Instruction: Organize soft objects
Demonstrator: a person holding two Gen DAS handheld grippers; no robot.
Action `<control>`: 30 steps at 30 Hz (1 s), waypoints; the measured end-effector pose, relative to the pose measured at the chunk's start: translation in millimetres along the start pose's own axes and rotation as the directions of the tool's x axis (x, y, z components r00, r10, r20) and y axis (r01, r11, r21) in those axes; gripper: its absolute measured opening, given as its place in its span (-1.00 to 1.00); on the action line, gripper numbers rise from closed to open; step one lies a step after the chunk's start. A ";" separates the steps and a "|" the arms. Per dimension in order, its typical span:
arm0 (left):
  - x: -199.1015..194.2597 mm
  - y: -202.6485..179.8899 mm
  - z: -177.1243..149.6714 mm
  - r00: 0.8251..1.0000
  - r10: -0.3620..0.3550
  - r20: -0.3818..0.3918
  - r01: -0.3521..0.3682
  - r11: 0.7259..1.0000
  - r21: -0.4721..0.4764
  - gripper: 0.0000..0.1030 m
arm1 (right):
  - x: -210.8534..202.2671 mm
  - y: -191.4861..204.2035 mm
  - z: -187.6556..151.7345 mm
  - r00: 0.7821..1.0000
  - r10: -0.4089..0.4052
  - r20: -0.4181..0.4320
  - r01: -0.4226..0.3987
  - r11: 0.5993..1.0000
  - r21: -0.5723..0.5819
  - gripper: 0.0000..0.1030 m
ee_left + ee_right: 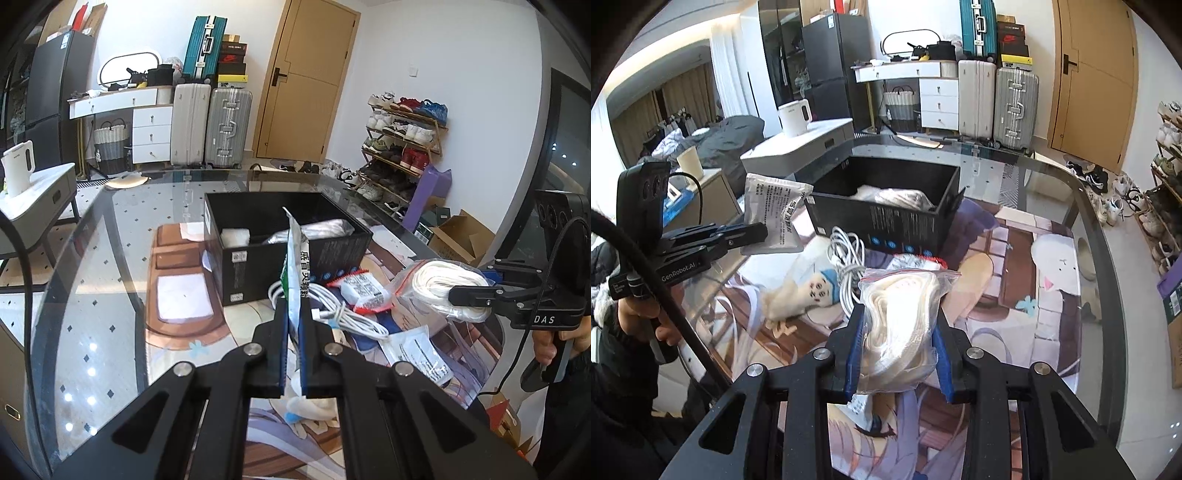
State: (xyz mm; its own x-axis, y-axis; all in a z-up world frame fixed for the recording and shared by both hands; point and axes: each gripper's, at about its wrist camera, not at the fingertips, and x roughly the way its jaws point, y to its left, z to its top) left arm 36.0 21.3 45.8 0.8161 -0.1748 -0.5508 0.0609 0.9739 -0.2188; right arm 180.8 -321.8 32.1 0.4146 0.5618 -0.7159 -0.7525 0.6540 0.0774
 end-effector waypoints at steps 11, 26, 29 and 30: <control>-2.4 2.1 23.1 0.999 0.006 0.034 -0.006 1.000 0.007 -0.97 | 1.9 -1.2 30.9 0.999 0.007 0.043 -0.008 1.000 0.025 -0.36; 18.4 0.8 53.8 0.998 0.027 0.049 -0.027 1.000 0.007 -0.97 | 18.0 -7.1 79.9 0.997 0.013 0.075 -0.018 0.997 0.071 -0.36; 24.8 1.8 56.1 0.999 0.034 0.041 -0.035 0.999 0.011 -0.97 | 24.8 -8.8 88.2 0.997 0.016 0.072 -0.021 0.997 0.071 -0.36; 27.2 2.5 57.0 0.999 0.038 0.038 -0.038 0.999 0.011 -0.97 | 26.6 -9.0 90.7 0.997 0.018 0.070 -0.023 0.997 0.072 -0.36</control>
State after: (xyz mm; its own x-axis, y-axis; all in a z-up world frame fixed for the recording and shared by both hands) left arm 91.1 27.3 76.1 0.8391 -0.1322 -0.5276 0.0358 0.9813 -0.1889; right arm 245.0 -266.8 75.3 0.4358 0.6073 -0.6643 -0.7232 0.6756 0.1431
